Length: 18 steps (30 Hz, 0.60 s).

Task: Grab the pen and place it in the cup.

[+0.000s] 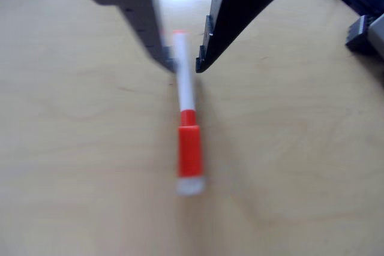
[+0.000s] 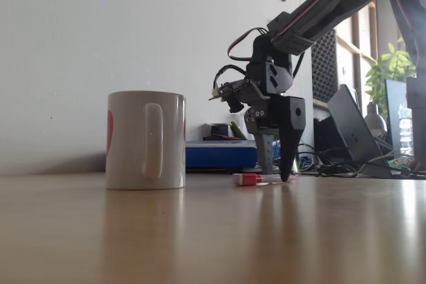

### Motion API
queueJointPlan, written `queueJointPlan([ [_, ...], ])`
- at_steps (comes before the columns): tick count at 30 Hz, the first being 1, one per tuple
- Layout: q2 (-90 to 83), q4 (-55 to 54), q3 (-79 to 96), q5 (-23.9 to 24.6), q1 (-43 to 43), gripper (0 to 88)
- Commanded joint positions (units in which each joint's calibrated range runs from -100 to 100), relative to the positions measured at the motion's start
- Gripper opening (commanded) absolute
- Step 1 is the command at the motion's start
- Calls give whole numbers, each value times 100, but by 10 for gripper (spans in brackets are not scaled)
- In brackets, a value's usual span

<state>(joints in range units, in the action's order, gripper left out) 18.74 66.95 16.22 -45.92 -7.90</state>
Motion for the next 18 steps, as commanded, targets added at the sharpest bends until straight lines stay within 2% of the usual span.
queueJointPlan([
  [1,2,148,66,-27,-7,12],
  [14,-405,260,130,62,60,12],
  [18,-1152,217,139,336,93,12],
])
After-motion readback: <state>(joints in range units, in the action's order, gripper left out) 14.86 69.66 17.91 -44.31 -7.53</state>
